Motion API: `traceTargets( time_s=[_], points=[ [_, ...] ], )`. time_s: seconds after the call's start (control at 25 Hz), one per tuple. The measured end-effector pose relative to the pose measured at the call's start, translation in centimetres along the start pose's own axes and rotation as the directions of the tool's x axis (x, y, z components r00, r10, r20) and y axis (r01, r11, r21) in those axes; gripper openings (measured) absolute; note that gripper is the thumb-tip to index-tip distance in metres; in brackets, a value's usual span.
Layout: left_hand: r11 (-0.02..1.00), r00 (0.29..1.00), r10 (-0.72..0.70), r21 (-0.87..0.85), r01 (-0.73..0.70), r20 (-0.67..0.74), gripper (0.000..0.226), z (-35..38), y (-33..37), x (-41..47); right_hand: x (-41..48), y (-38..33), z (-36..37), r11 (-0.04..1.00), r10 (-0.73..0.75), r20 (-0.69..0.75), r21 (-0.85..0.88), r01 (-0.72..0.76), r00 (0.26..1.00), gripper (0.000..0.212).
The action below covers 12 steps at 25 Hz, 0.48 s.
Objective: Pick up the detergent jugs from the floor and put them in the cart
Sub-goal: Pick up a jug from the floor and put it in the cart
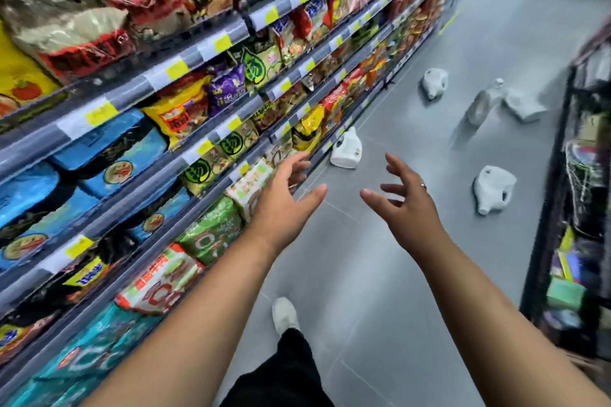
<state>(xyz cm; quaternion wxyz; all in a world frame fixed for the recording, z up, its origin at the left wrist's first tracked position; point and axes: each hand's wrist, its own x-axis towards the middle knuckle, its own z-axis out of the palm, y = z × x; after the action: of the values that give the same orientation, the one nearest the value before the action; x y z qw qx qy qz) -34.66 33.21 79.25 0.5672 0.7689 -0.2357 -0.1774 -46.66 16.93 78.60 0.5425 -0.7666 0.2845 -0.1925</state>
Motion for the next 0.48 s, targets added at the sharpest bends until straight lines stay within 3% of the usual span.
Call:
traceTargets(
  time_s=[0.48],
  points=[
    [0.999, 0.970, 0.040, -0.027, -0.034, 0.239, 0.052, 4.9, 1.4, 26.0, 20.4, 1.2, -2.5, 0.993, 0.115, -0.171, 0.051, -0.108, 0.979, 0.068]
  ],
)
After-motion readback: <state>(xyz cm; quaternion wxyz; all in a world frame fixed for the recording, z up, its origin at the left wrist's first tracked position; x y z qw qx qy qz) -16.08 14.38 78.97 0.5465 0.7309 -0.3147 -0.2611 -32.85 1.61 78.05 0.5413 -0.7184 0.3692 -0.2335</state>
